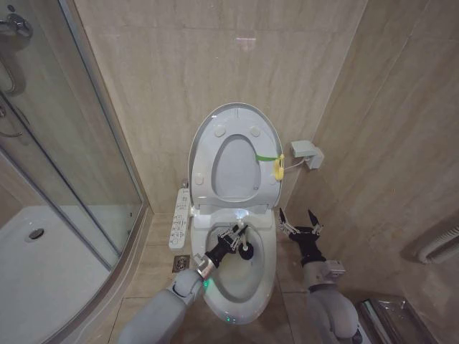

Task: Open the toilet lid, clean the toilet bowl with a toilet brush, close the toilet lid, and flush.

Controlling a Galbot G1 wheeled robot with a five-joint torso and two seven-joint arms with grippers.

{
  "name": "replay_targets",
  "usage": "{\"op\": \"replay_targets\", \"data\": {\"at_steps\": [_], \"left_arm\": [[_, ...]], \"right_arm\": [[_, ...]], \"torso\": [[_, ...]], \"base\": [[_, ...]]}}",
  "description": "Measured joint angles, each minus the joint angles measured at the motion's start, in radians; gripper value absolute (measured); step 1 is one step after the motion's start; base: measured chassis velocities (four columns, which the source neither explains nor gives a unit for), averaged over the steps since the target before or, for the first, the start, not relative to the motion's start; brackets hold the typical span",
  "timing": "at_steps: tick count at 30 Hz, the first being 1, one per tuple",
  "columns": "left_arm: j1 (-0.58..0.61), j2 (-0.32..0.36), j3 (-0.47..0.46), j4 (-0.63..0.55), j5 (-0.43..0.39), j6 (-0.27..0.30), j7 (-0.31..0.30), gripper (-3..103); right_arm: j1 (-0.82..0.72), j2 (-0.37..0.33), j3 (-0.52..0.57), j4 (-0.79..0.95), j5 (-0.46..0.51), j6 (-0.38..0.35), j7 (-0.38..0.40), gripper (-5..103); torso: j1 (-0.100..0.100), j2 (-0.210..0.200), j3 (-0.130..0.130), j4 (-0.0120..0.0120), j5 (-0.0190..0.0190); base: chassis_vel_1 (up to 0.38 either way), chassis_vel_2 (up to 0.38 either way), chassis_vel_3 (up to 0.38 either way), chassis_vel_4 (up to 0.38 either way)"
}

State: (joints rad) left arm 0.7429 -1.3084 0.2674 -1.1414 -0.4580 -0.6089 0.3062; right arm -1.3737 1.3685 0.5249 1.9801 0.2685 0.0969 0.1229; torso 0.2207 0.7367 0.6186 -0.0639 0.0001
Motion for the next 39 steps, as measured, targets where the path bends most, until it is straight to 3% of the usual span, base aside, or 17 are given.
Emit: {"op": "replay_targets", "data": {"at_steps": [9, 25, 39], "left_arm": [[-0.021, -0.023, 0.022, 0.067, -0.003, -0.024, 0.003, 19], [-0.046, -0.080, 0.048, 0.071, -0.005, -0.020, -0.017, 19], [-0.073, -0.090, 0.051, 0.090, -0.004, -0.023, -0.028, 19]], "right_arm": [[0.000, 0.000, 0.000, 0.000, 0.000, 0.000, 0.000, 100], [0.000, 0.000, 0.000, 0.000, 0.000, 0.000, 0.000, 100], [0.000, 0.000, 0.000, 0.000, 0.000, 0.000, 0.000, 100]], "torso": [[0.000, 0.000, 0.000, 0.0000, -0.0001], [0.000, 0.000, 0.000, 0.0000, 0.0000], [0.000, 0.000, 0.000, 0.0000, 0.0000]], "base": [[0.000, 0.000, 0.000, 0.000], [0.000, 0.000, 0.000, 0.000], [0.000, 0.000, 0.000, 0.000]]}}
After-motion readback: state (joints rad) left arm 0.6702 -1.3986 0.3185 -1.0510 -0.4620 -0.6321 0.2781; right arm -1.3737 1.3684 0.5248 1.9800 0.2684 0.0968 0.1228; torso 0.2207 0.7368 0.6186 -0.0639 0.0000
